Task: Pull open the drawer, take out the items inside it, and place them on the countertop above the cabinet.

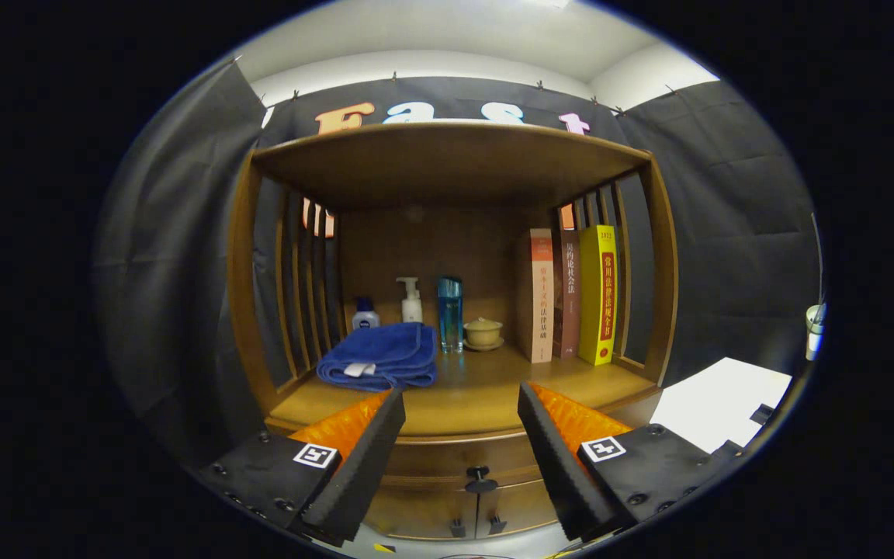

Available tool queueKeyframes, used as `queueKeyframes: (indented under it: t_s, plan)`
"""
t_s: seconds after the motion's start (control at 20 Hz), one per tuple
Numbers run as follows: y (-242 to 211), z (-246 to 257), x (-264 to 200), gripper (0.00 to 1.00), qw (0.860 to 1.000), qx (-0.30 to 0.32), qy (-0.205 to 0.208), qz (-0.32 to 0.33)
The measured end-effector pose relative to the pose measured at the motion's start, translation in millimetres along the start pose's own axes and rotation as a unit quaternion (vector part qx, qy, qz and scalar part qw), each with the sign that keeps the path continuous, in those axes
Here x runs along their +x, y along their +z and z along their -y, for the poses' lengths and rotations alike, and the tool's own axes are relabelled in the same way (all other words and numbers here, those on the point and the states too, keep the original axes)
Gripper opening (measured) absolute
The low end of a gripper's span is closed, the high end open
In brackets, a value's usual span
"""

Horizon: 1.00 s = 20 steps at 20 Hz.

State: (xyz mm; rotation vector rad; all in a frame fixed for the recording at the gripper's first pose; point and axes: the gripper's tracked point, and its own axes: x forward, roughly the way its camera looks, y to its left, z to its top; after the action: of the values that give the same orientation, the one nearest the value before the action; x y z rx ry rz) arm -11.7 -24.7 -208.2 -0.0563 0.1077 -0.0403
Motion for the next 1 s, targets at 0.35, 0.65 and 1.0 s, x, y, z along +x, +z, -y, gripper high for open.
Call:
queueKeyframes:
  t_s: [0.35,0.65,1.0]
  plan:
    - [-88.5,20.2,14.0,0.98,0.998,0.004,-0.021,-0.053]
    - [-146.9,23.3,19.3,0.94,0.995,0.01,-0.019,-0.102]
    - [-185.5,20.9,35.6,0.84,0.989,-0.003,-0.01,-0.149]
